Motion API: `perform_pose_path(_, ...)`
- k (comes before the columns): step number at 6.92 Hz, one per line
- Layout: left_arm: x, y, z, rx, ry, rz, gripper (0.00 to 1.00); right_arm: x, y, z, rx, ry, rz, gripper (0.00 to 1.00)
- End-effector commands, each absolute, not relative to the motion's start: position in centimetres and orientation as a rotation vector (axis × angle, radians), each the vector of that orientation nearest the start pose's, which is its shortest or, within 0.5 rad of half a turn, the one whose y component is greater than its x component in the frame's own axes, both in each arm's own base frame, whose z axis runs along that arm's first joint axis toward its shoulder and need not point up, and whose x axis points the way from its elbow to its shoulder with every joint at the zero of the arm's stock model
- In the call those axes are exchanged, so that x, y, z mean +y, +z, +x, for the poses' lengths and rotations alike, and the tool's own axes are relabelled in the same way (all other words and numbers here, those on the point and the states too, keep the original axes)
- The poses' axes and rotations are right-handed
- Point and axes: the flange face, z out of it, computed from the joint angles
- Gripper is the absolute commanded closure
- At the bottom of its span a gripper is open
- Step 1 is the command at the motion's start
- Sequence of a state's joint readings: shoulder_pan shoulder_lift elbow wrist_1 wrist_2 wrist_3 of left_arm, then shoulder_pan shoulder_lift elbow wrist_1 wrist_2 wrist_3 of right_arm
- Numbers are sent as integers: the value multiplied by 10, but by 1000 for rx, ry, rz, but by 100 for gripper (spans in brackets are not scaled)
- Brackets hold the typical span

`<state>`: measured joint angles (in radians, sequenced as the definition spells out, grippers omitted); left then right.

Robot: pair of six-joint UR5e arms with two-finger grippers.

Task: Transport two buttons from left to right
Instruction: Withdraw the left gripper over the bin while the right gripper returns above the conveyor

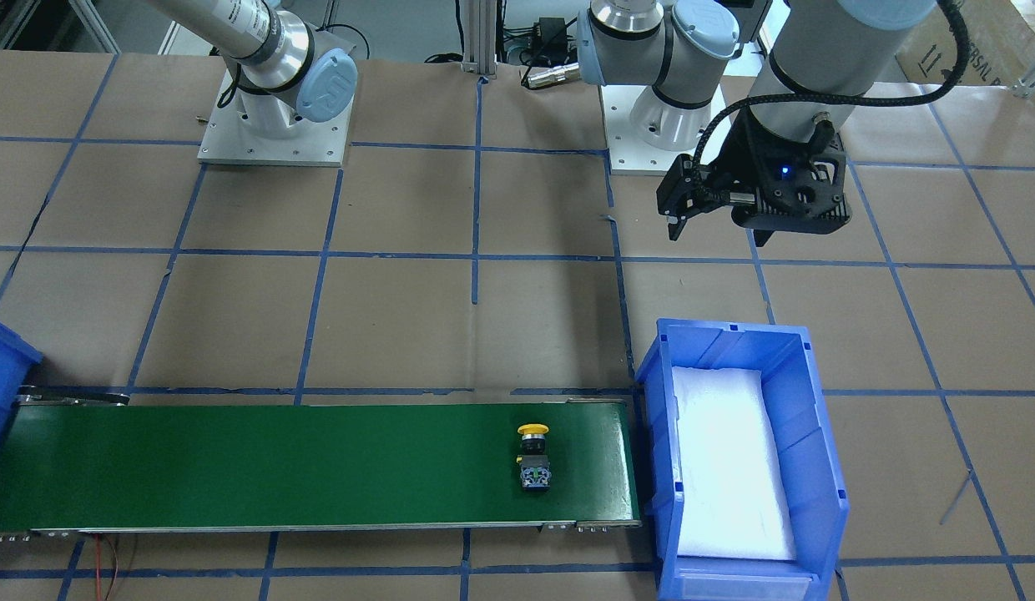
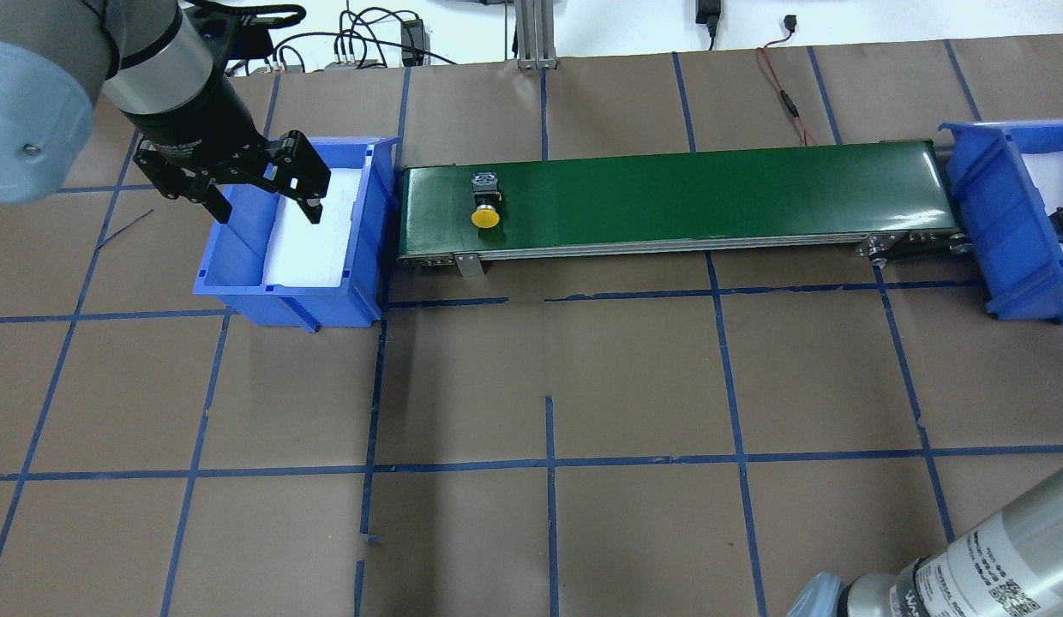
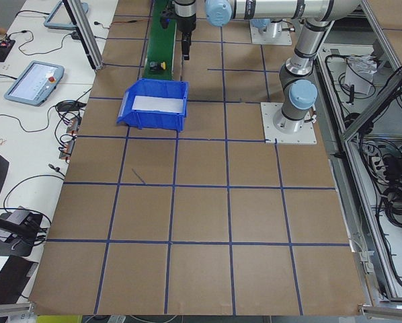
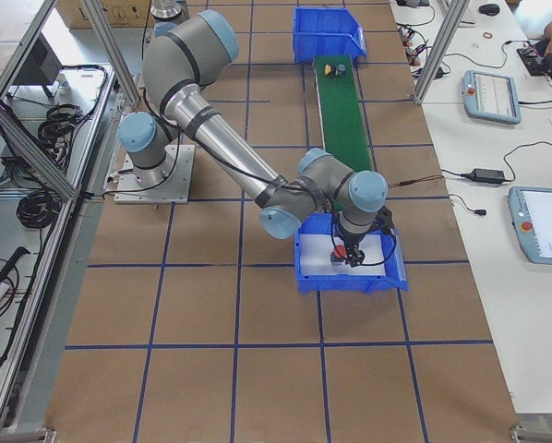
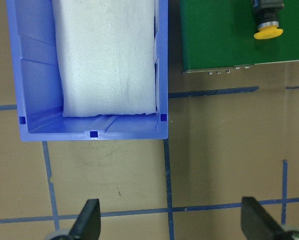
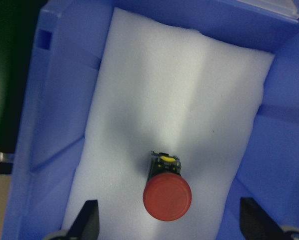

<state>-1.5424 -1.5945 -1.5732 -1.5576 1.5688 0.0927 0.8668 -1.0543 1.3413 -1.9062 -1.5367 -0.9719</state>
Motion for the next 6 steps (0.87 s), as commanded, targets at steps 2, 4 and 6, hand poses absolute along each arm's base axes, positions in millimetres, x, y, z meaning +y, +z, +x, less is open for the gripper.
perform_pose_path(2, -495, 492, -114, 3044, -19, 85, 0, -617, 427, -228, 3156, -153, -395, 0)
perform_pose_path(4, -479, 506, -138, 3127, 10, 103, 0, -632, 426, -128, 3132, -62, -307, 0)
perform_pose_path(6, -464, 511, -145, 3125, 43, 118, 0, -610, 429, -29, 3116, -1, -199, 0)
